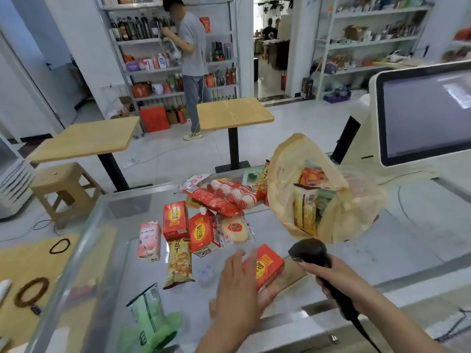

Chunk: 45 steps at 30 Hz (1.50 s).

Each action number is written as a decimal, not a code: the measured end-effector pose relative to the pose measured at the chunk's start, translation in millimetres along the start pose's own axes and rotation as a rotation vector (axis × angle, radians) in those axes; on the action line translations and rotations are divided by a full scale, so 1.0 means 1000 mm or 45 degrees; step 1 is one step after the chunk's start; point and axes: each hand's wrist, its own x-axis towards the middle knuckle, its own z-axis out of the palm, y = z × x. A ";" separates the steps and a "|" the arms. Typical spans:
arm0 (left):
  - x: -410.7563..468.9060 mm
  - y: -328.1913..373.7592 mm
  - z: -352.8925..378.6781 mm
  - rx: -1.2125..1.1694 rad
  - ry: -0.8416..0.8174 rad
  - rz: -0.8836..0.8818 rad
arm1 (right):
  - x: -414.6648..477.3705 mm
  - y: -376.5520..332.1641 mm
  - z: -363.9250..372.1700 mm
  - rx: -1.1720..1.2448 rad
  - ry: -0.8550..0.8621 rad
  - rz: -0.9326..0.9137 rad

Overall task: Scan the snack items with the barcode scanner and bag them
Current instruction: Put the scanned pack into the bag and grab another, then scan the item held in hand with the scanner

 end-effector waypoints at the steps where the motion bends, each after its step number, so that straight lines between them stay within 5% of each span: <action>1: -0.002 0.000 0.002 0.005 -0.052 0.090 | -0.001 -0.001 0.003 0.003 0.022 0.010; 7: 0.011 -0.023 0.002 -0.295 0.032 0.140 | -0.016 -0.016 0.015 0.028 0.140 0.058; 17: 0.037 -0.046 0.002 -0.961 -0.246 -0.150 | -0.037 -0.080 0.040 -0.023 0.042 0.285; 27: 0.047 -0.030 0.006 -1.158 -0.221 -0.342 | -0.049 -0.140 0.070 -0.326 -0.061 0.333; 45: 0.052 -0.026 -0.003 -1.311 -0.234 -0.368 | -0.028 -0.131 0.050 -0.218 -0.045 0.305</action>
